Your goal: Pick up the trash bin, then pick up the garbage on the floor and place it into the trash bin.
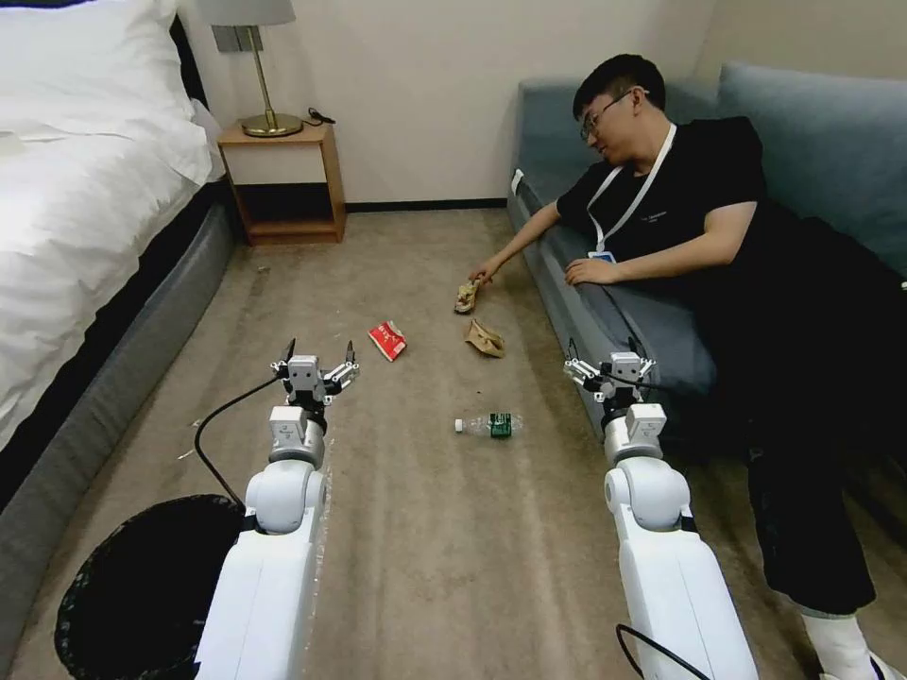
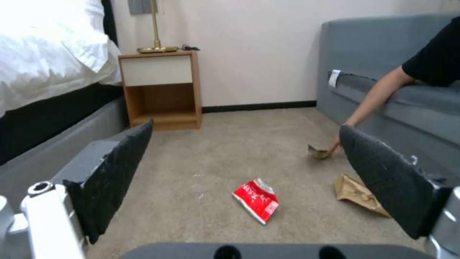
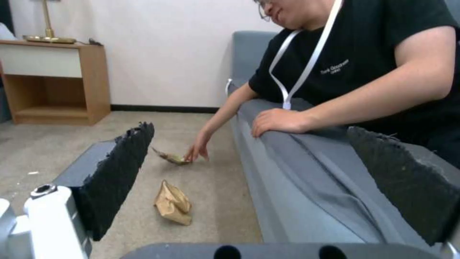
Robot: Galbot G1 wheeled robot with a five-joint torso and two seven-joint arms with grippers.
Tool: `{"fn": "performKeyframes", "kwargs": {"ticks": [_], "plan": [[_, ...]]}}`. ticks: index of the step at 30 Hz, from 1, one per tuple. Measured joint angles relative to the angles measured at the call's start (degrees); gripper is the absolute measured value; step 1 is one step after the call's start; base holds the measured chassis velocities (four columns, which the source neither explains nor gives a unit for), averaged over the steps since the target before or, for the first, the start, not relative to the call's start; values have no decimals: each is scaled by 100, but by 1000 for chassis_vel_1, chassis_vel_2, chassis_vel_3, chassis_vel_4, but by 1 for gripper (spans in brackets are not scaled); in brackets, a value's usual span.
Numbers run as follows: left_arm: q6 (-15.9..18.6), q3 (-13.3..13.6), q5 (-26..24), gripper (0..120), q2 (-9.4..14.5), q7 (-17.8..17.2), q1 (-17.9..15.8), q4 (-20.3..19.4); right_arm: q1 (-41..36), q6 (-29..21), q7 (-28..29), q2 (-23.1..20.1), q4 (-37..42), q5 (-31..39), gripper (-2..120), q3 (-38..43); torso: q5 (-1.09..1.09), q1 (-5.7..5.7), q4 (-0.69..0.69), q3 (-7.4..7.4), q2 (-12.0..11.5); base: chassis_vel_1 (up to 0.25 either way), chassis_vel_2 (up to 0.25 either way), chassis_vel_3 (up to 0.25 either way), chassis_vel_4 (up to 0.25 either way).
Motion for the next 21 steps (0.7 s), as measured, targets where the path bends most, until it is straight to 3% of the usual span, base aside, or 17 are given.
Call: {"fn": "performKeyframes", "kwargs": {"ticks": [21], "plan": [[0, 0, 0, 100, 0, 0, 0, 0, 0, 0, 0, 0, 0, 0, 100, 0, 0, 0, 0, 0, 0, 0, 0, 0, 0]]}}
